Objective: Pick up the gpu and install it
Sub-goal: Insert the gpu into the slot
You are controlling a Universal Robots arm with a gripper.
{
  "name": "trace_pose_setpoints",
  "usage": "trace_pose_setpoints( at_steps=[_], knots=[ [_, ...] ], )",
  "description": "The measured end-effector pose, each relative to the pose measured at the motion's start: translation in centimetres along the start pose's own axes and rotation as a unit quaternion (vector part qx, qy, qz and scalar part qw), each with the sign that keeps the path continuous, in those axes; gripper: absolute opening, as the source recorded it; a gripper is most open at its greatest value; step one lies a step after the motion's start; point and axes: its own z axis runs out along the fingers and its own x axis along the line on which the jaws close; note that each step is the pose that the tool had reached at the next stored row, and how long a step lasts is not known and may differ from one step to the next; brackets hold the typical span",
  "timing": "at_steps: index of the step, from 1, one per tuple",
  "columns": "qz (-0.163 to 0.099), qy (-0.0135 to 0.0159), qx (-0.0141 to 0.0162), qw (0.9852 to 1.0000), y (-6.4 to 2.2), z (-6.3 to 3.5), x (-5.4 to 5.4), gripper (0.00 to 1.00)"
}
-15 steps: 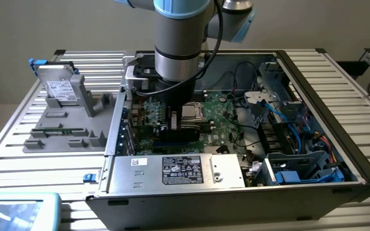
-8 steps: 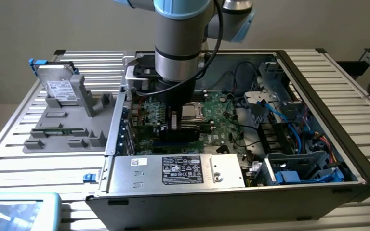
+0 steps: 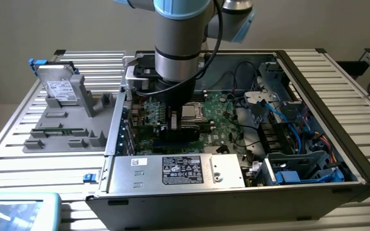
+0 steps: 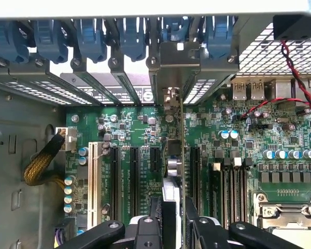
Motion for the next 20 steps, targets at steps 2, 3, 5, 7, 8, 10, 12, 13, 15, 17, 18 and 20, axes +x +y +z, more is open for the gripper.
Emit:
trace_pose_setpoints(
  at_steps=[2, 3, 5, 7, 8, 10, 12, 13, 15, 17, 18, 20],
  knots=[
    [0.000, 0.0000, 0.0000, 1.0000, 0.00, 0.00, -0.01, 0.28],
    [0.000, 0.0001, 0.0000, 1.0000, 0.00, 0.00, -0.01, 0.28],
    [0.000, 0.0005, 0.0000, 1.0000, 0.00, 0.01, -0.02, 0.28],
    [0.000, 0.0011, 0.0000, 1.0000, 0.00, 0.01, -0.02, 0.28],
    [0.000, 0.0012, 0.0000, 1.0000, 0.00, 0.02, -0.02, 0.28],
    [0.000, 0.0017, 0.0001, 1.0000, -0.01, 0.09, -0.04, 0.28],
    [0.000, 0.0024, 0.0000, 1.0000, -0.01, 0.13, -0.06, 0.28],
    [0.000, 0.0024, 0.0000, 1.0000, -0.01, 0.14, -0.08, 0.28],
    [0.000, 0.0025, 0.0001, 1.0000, 0.00, 0.16, -0.17, 0.28],
    [0.000, 0.0031, 0.0001, 1.0000, -0.01, 0.15, -0.27, 0.28],
    [0.000, 0.0034, 0.0001, 1.0000, -0.01, 0.16, -0.27, 0.28],
    [0.000, 0.0042, 0.0001, 1.0000, -0.01, 0.18, -0.27, 0.28]
  ],
)
